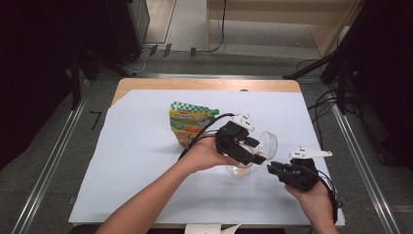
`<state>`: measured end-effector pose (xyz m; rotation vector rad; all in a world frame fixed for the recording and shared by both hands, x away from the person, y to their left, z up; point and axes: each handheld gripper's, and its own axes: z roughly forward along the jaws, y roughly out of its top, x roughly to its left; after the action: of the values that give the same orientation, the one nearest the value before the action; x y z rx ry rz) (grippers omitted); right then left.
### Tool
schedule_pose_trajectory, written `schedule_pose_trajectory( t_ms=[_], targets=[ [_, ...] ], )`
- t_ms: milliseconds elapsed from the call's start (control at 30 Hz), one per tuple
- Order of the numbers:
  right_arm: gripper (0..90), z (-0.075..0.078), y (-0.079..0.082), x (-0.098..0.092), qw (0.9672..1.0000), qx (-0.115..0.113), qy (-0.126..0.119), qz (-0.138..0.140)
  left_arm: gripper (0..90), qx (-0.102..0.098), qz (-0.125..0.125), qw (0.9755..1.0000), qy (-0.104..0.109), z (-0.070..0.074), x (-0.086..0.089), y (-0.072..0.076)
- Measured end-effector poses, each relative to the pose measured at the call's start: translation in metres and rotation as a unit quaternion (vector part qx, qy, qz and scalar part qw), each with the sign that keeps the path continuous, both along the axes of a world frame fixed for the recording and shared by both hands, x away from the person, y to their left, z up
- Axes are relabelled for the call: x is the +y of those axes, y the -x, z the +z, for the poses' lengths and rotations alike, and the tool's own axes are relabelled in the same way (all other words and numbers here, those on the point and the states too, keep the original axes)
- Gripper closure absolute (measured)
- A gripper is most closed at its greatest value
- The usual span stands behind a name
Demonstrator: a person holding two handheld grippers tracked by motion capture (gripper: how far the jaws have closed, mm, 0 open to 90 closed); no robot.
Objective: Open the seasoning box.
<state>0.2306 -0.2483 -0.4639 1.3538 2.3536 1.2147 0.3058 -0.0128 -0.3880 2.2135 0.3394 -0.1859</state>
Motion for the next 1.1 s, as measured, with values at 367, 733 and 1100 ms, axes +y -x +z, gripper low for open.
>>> schedule_pose_trajectory(
  t_ms=[367,733,1100],
  targets=[
    [62.0,0.009,0.026,0.028,0.9966,-0.020,-0.044,0.067,55.0,-0.004,0.023,0.9997,-0.010,0.007,0.032,0.005],
    [51.2,0.014,0.030,0.063,0.9916,-0.039,-0.037,0.117,45.7,0.039,0.044,0.9982,-0.007,0.009,0.069,-0.004],
    [46.3,0.013,0.023,0.110,0.9851,-0.040,-0.029,0.165,39.6,0.027,0.079,0.9965,-0.001,0.022,0.105,-0.001]
  ],
)
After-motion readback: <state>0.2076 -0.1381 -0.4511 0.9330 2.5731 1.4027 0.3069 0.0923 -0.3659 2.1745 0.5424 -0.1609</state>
